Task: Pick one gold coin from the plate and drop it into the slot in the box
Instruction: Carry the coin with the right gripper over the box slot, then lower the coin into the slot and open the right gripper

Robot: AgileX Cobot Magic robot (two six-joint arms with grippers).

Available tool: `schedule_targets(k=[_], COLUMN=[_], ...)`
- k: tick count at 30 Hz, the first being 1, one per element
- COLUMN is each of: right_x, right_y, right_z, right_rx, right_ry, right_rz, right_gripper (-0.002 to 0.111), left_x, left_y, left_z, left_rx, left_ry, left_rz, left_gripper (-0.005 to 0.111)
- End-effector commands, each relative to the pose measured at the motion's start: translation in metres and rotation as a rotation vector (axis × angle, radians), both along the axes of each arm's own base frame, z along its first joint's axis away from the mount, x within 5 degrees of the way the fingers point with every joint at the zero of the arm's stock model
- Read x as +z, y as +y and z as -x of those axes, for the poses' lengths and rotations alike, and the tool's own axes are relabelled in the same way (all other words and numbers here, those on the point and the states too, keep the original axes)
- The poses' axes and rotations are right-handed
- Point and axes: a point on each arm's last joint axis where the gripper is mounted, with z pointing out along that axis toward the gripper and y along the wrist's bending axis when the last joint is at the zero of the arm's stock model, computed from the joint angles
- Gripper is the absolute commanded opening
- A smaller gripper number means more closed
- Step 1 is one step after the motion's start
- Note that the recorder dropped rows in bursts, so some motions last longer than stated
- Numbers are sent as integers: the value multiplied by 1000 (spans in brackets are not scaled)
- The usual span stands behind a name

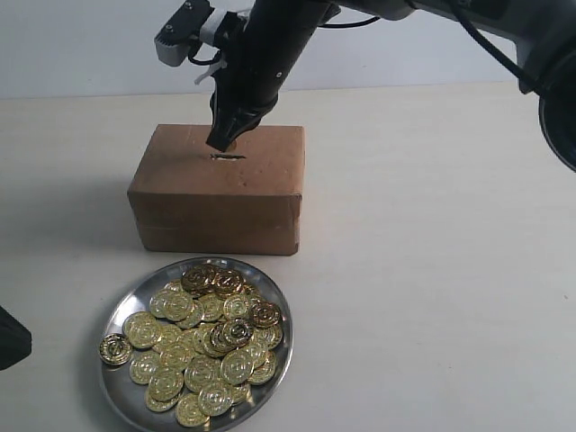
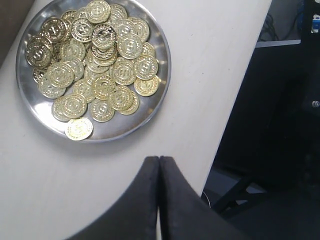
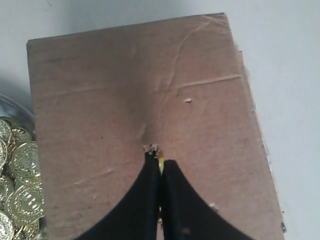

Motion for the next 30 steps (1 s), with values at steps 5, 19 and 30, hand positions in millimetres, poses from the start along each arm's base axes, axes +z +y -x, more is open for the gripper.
schedule_targets(k=[5,19,30], right_x=[-6,-5,4], right_y=[1,2,1], right_z=[-3,-4,-3], right_rx=[3,-3,-43], right_ry=[9,0,-9], right_rz=[-7,-13,-35], right_gripper=[0,9,24], left_x=[1,1,1], left_y=[0,0,0], left_z=[1,1,1], left_rx=[-3,-3,-3], left_ry=[-2,-2,-11], left_rz=[8,8,15], left_gripper=[0,0,0])
